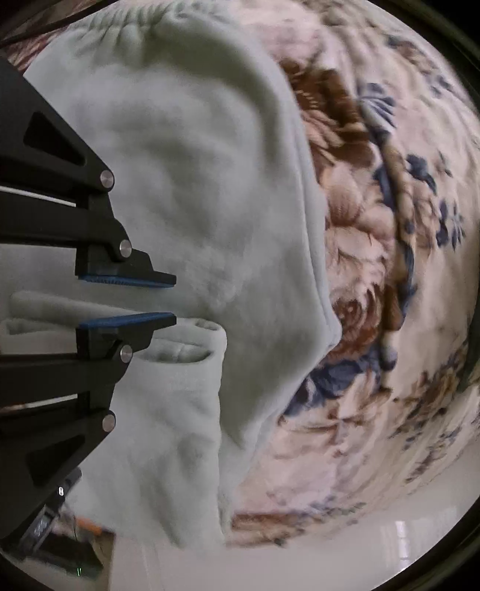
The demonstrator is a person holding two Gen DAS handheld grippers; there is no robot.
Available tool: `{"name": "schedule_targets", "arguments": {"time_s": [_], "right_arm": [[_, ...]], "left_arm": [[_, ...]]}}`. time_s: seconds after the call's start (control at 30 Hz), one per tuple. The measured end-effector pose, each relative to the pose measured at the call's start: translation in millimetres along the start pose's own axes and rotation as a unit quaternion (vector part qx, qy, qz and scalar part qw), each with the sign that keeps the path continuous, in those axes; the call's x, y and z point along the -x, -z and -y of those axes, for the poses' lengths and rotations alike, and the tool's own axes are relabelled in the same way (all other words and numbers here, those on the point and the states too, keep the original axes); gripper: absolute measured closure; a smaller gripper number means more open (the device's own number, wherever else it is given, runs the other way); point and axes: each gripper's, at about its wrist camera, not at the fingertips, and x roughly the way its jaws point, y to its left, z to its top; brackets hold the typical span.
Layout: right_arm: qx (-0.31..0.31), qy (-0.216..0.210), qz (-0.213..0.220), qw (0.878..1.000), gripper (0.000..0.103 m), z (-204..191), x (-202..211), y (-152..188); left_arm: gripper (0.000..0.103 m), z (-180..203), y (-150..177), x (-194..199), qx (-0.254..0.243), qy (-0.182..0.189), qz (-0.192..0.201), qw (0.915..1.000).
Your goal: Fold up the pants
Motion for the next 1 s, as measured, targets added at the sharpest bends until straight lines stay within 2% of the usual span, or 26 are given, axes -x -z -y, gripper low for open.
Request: {"name": "schedule_targets", "arguments": {"time_s": [0.07, 0.13, 0.17, 0.2, 0.33, 0.37, 0.4, 0.43, 0.47, 0.5, 0.53, 0.57, 0.67, 0.8, 0.87, 0.93, 0.97, 1.0], "right_arm": [[-0.011, -0.018, 0.003, 1.0, 0.049, 9, 9, 3], [-0.017, -0.044, 0.008, 0.999, 0.049, 13, 14, 5], [-0.017, -0.052, 0.01, 0.998, 0.049, 14, 14, 5], [-0.017, -0.056, 0.007, 0.998, 0.049, 14, 11, 5], [-0.028, -0.064, -0.002, 0.998, 0.049, 14, 1, 11], [-0.024, -0.064, 0.0, 0.998, 0.052, 11, -1, 13], [-0.018, -0.064, 0.008, 0.998, 0.07, 8, -1, 16], [-0.012, -0.06, 0.012, 0.998, 0.081, 6, -2, 20], [-0.007, -0.054, 0.011, 0.998, 0.084, 2, -5, 21], [-0.006, -0.055, 0.014, 0.998, 0.087, 0, -5, 23], [-0.007, -0.058, 0.019, 0.998, 0.087, -1, -2, 25], [-0.002, -0.059, 0.022, 0.998, 0.087, -4, 0, 27], [0.02, -0.069, 0.022, 0.997, 0.088, -18, 10, 33], [0.037, -0.021, 0.009, 0.999, 0.087, -23, -5, 33], [0.036, 0.006, -0.001, 0.999, 0.081, -22, -10, 28], [0.038, 0.031, -0.014, 0.999, 0.056, -24, -11, 26], [0.044, 0.048, -0.022, 0.998, 0.039, -26, -10, 26], [0.054, 0.062, -0.025, 0.996, 0.031, -31, -6, 28]], "left_arm": [[0.067, -12, 11, 11, 0.034, 0.055, -0.004, 0.9979], [0.052, -19, 26, 12, 0.06, 0.102, -0.017, 0.9928], [0.046, -19, 32, 7, 0.068, 0.113, -0.03, 0.9909], [0.045, -18, 37, 1, 0.07, 0.121, -0.039, 0.9894], [0.045, -5, 49, -20, 0.062, 0.113, -0.067, 0.9894], [0.045, 0, 50, -20, 0.047, 0.096, -0.063, 0.9922], [0.045, 3, 51, -20, 0.036, 0.086, -0.061, 0.9938], [0.045, 8, 52, -20, 0.024, 0.073, -0.054, 0.9956], [0.051, 10, 52, -20, 0.018, 0.064, -0.049, 0.9966], [0.06, 13, 53, -19, 0.008, 0.054, -0.043, 0.9976], [0.078, 16, 53, -18, -0.005, 0.047, -0.04, 0.9981], [0.086, 18, 53, -16, -0.019, 0.03, -0.037, 0.9987], [0.09, 13, 56, -3, -0.037, 0.005, -0.02, 0.9991], [0.088, 1, 54, -13, -0.026, 0.002, -0.032, 0.9992], [0.085, 3, 54, -13, -0.025, 0.005, -0.036, 0.999], [0.073, 2, 55, -4, -0.012, 0.008, -0.037, 0.9992], [0.072, 0, 56, 4, -0.005, 0.015, -0.032, 0.9994], [0.072, 0, 56, 10, -0.002, 0.015, -0.027, 0.9995]]}}
